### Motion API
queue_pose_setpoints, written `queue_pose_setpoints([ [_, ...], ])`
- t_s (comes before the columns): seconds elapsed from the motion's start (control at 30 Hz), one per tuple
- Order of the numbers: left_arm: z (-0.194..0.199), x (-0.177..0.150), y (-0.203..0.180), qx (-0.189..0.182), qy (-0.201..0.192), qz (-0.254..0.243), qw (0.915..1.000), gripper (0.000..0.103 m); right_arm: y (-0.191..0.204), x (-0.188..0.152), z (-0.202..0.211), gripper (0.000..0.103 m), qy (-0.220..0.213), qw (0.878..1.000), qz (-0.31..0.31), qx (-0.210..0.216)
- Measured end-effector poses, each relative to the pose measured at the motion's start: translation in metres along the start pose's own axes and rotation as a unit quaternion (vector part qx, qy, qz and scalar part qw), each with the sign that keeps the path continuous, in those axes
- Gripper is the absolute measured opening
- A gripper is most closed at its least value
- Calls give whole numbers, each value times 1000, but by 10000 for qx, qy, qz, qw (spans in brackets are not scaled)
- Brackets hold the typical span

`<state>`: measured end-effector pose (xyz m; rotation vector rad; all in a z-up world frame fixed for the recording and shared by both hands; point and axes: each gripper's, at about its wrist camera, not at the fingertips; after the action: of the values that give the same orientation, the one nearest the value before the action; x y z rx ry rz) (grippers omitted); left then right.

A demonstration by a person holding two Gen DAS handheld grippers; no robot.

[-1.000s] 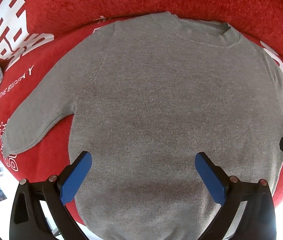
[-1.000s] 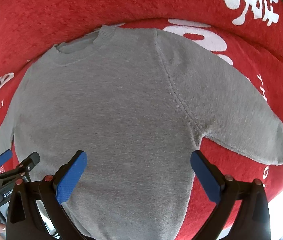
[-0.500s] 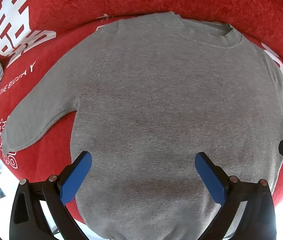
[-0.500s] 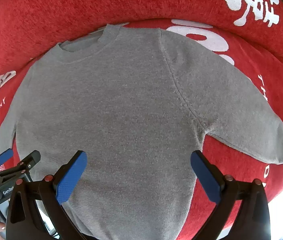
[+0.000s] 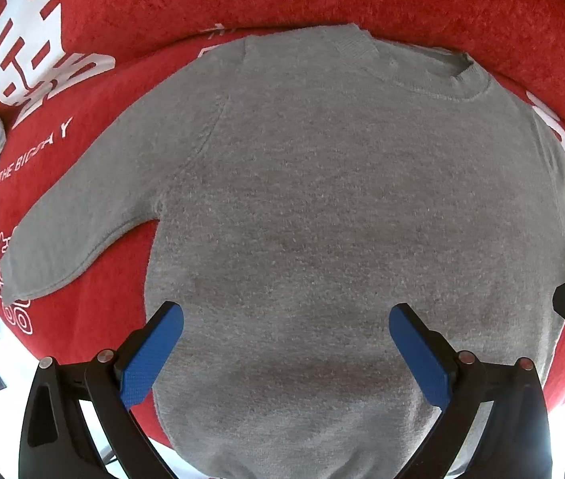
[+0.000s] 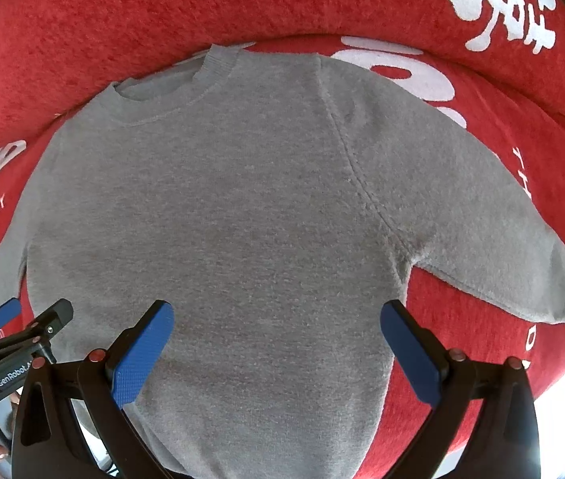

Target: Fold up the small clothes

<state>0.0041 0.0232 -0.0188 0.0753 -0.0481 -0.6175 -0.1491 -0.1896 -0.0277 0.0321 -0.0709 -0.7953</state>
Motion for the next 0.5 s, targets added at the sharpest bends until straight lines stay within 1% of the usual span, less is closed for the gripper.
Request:
queue_pose_setpoints([
  [0.5, -1, 3, 4, -76, 2, 66, 9999, 103, 6, 1, 0, 103, 28, 9999, 123, -62],
])
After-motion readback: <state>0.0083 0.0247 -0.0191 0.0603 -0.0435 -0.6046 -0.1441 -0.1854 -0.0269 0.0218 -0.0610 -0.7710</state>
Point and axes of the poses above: each gripper's, at about its wrist camera, not at the fingertips, and z roughly against the way its jaws point, y to its left, x to its top, and after that the axes turned 10 degrees about z, right-handed
